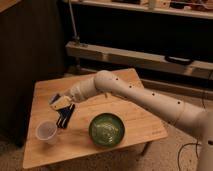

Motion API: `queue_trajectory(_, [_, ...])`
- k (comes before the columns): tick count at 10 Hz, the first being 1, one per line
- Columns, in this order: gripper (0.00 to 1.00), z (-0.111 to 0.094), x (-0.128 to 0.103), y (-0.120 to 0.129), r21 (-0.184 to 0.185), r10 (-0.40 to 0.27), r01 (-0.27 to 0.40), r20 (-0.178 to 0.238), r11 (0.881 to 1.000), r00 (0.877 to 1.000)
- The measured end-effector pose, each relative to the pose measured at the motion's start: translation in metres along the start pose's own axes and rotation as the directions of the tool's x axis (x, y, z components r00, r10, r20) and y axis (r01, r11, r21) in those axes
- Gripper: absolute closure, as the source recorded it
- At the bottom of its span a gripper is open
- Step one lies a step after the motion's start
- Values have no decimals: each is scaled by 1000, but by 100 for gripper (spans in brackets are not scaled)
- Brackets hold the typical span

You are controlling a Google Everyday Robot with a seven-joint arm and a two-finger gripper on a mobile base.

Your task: Place the white sponge in the ceramic cup

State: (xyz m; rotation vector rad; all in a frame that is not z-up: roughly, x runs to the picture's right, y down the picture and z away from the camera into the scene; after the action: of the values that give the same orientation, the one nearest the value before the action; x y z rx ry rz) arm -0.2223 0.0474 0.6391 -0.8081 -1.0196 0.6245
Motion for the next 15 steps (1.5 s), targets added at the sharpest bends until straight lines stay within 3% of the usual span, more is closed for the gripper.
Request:
queue_trajectory(3, [100,10,-11,26,-58,-89,91,32,994,996])
queue_trajectory(8, [100,59,-7,39,-58,-155,158,50,986,987])
queue_trajectory(12, [100,69,6,45,-140,-178,181,38,973,983])
queue_trajectory(15, [100,81,25,57,-196,-213,214,23,957,977])
